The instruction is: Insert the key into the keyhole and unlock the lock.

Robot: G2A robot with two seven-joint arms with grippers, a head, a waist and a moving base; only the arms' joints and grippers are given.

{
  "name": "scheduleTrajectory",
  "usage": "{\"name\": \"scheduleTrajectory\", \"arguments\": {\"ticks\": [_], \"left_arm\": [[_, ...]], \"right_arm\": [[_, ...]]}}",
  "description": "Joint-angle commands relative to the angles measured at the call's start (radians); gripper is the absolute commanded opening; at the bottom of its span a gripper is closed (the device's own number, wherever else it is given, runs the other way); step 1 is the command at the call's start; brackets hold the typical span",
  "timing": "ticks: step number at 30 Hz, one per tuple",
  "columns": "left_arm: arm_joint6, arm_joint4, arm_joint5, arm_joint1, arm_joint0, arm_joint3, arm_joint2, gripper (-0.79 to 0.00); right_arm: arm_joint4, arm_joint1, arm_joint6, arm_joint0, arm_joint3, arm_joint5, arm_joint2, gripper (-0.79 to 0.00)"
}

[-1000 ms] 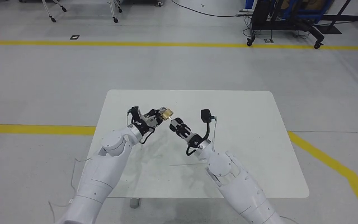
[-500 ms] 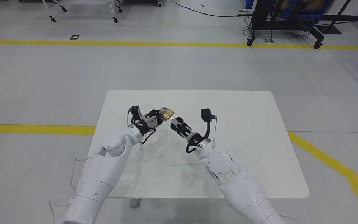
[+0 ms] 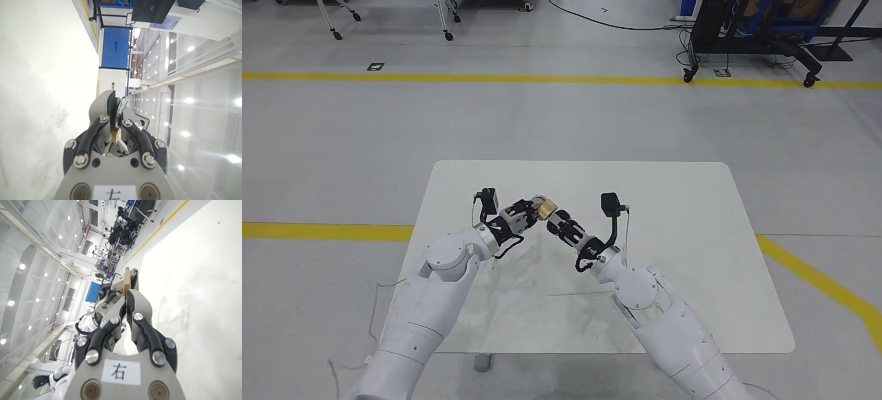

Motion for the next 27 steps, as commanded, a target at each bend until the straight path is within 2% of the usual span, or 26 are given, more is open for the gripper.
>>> {"name": "scheduleTrajectory", "arguments": {"ticks": [1, 2, 3, 4, 12, 19, 20, 22, 23, 26, 27], "left_arm": [[0.003, -0.014, 0.009, -0.001, -0.001, 0.003, -0.003, -0.785], [0.004, -0.015, 0.012, -0.001, -0.002, 0.004, -0.004, -0.785], [0.005, -0.023, 0.016, -0.001, -0.001, 0.006, -0.005, -0.785], [0.006, -0.026, 0.018, -0.001, -0.002, 0.007, -0.006, -0.785], [0.027, -0.042, 0.027, -0.004, -0.006, 0.016, -0.009, -0.785], [0.044, -0.064, -0.020, -0.005, 0.004, 0.005, -0.022, -0.785], [0.043, -0.072, -0.021, -0.006, 0.005, 0.004, -0.024, -0.785], [0.041, -0.091, -0.022, -0.006, 0.007, 0.004, -0.029, -0.785], [0.040, -0.096, -0.021, -0.007, 0.007, 0.004, -0.031, -0.785], [0.033, -0.107, -0.030, -0.007, 0.008, 0.003, -0.036, -0.785], [0.031, -0.109, -0.034, -0.007, 0.008, 0.003, -0.037, -0.785]], "right_arm": [[0.001, -0.001, -0.005, 0.001, 0.000, -0.004, 0.000, -0.785], [0.001, -0.001, -0.004, 0.002, -0.001, -0.011, 0.000, -0.597], [-0.004, 0.000, 0.001, 0.002, -0.002, -0.019, 0.000, -0.049], [-0.004, 0.000, 0.001, 0.002, -0.002, -0.019, 0.000, 0.000], [-0.004, 0.000, 0.001, 0.002, -0.002, -0.019, 0.000, 0.000], [-0.004, 0.000, 0.001, 0.002, -0.002, -0.019, 0.000, 0.000], [0.016, -0.001, 0.005, -0.001, -0.008, -0.025, 0.000, 0.000], [0.159, -0.004, 0.030, -0.020, -0.029, -0.067, 0.025, 0.000], [0.219, -0.004, 0.048, -0.027, -0.029, -0.087, 0.039, -0.025], [0.403, -0.006, 0.124, -0.039, -0.021, -0.123, 0.068, -0.391], [0.444, -0.006, 0.141, -0.039, -0.014, -0.124, 0.076, -0.440]]}}
